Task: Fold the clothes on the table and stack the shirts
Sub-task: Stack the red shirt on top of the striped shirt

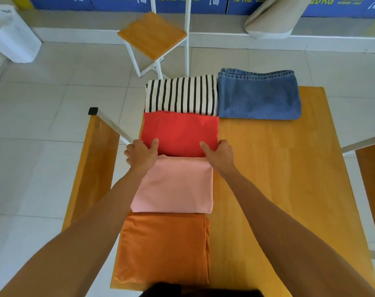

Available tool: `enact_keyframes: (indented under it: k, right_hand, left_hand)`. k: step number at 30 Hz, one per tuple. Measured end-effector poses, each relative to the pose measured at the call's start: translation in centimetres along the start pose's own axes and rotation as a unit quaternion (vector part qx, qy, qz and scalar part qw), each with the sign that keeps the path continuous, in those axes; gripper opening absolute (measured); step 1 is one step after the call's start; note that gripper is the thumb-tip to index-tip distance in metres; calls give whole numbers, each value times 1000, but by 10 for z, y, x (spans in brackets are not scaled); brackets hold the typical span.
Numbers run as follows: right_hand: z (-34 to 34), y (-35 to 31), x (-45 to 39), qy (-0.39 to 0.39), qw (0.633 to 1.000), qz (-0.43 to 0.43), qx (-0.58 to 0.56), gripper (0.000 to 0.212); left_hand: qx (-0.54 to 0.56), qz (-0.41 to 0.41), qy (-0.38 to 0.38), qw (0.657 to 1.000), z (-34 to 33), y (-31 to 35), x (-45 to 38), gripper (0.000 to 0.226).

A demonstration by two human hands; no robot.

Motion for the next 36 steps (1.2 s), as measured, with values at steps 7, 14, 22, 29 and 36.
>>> enact_keyframes:
  k: [7, 14, 22, 29, 36]
  right_hand:
    - [4, -11, -26, -113, 989, -34, -91, 50]
    - [-1, -15, -32, -109, 974, -25, -198, 59]
    - [8, -25, -41, -143, 932, -82, -323, 54]
    - [31, -49, -48, -142, 921, -36, -362, 51]
    - [65, -130, -103, -110, 943, 66, -306, 32]
  left_hand:
    - [-65, -37, 40, 996, -1, 12, -20, 76]
    - [-5, 46, -89, 995, -2, 10, -46, 85]
    - [127, 18, -123, 984, -7, 35, -40, 71]
    - [277, 9, -115, 954, 24, 68, -61, 53]
    - [361, -80, -60, 927, 52, 126, -109, 48]
Point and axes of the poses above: each hand's wrist, its own x-axis away from the middle knuckle, its own z-axis out of the back of the hand, y = z × x, the point moved 2 cm from there along -x, towards the middle knuckle, and after that the axes turned 4 degrees about x, right-handed, at the moved point
